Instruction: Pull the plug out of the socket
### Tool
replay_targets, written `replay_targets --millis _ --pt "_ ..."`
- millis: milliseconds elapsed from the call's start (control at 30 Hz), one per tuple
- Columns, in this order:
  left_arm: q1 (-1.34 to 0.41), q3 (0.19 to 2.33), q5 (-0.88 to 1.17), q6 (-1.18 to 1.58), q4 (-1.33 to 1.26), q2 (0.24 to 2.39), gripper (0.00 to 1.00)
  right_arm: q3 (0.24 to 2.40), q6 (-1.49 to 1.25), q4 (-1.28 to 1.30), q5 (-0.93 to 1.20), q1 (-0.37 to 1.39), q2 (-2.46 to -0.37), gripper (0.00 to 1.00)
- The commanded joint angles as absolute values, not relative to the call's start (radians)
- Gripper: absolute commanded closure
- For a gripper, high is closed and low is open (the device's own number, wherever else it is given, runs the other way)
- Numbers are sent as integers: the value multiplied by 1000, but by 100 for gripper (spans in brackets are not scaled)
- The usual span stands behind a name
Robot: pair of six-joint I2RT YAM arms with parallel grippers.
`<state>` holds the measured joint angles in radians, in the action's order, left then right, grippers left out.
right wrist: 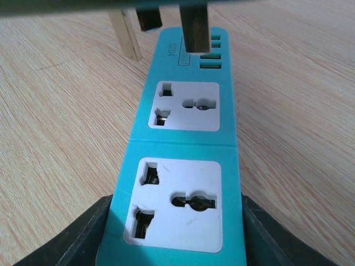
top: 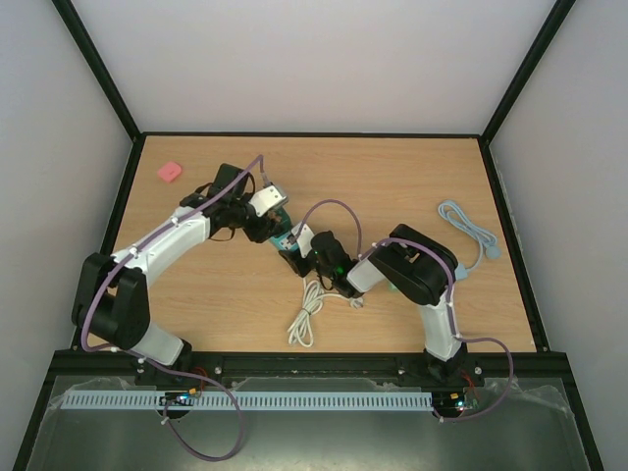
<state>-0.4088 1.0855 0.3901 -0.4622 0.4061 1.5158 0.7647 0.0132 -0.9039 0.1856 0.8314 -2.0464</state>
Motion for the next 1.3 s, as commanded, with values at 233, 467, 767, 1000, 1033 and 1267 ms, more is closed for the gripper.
replay_targets --millis 233,467,767,1000,1033,1267 --pt "-379 1128 493 -428 414 1482 69 737 39 -735 145 820 -2074 98" --pt "-283 1168 416 -428 417 1490 68 733 48 -716 153 818 -2052 98" --pt "-129 1284 243 -537 414 1583 65 740 45 -699 151 806 -2042 98" --pt "-35 1425 89 -634 387 1758 65 745 31 -697 143 795 -2038 97" --pt "-32 1446 46 -648 375 1785 65 747 30 -696 143 794 -2039 97" --pt "-26 1557 -52 -691 326 1938 65 752 12 -694 155 782 -2042 96"
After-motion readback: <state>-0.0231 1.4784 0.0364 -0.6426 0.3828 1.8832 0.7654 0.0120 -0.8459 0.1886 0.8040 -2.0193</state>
